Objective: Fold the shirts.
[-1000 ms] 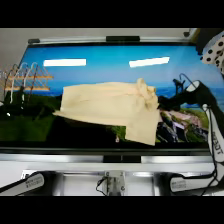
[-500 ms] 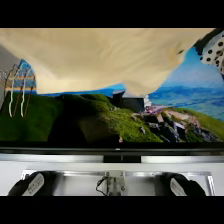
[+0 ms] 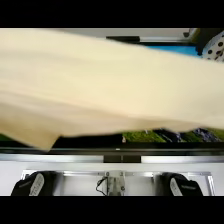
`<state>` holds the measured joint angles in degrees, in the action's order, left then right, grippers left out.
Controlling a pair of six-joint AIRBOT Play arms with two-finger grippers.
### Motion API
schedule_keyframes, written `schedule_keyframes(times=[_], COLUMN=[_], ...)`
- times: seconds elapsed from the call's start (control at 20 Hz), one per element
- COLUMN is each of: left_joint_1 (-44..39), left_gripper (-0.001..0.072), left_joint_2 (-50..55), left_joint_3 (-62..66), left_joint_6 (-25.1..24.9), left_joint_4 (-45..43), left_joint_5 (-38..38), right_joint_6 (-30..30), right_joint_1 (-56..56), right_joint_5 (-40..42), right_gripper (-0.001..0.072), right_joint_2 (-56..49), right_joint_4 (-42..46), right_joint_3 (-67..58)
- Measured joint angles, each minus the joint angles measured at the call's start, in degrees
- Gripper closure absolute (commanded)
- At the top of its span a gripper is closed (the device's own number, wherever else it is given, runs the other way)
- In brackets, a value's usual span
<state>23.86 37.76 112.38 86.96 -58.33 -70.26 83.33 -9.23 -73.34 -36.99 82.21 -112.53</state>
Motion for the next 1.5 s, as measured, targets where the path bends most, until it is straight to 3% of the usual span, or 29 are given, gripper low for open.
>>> schedule_keyframes(times=[0.3,0.5,0.7,0.85,1.05,1.25,1.5], left_joint_1=[0.0,-0.9,-5.3,-9.0,-12.5,-13.8,-14.6], left_gripper=[0.0674,0.0676,0.0677,0.0676,0.0674,0.0673,0.0673], left_joint_2=[0.3,4.3,14.1,25.7,42.7,55.6,63.8], left_joint_3=[-13.0,-30.0,-44.2,-45.3,-36.6,-24.5,-18.5], left_joint_6=[0.9,-1.7,-4.9,-6.1,-6.6,-6.8,-6.8], left_joint_4=[-2.2,-1.1,-1.0,-1.0,-0.3,1.5,3.2], left_joint_5=[-4.3,-5.0,0.7,9.3,18.8,23.1,21.6], right_joint_6=[1.0,1.4,3.1,4.1,4.5,5.8,7.7], right_joint_1=[0.0,0.0,0.0,0.3,2.8,4.2,4.6], right_joint_5=[-15.3,-19.6,-5.6,7.4,22.9,37.1,41.1], right_gripper=[0.0649,0.0649,0.0649,0.0649,0.0649,0.0649,0.0649], right_joint_2=[-7.1,-13.7,-21.7,-30.9,-42.6,-49.5,-53.7], right_joint_4=[2.6,2.8,-0.8,-5.3,-7.8,-7.5,-7.3], right_joint_3=[2.0,15.6,33.3,37.8,37.6,36.5,36.2])
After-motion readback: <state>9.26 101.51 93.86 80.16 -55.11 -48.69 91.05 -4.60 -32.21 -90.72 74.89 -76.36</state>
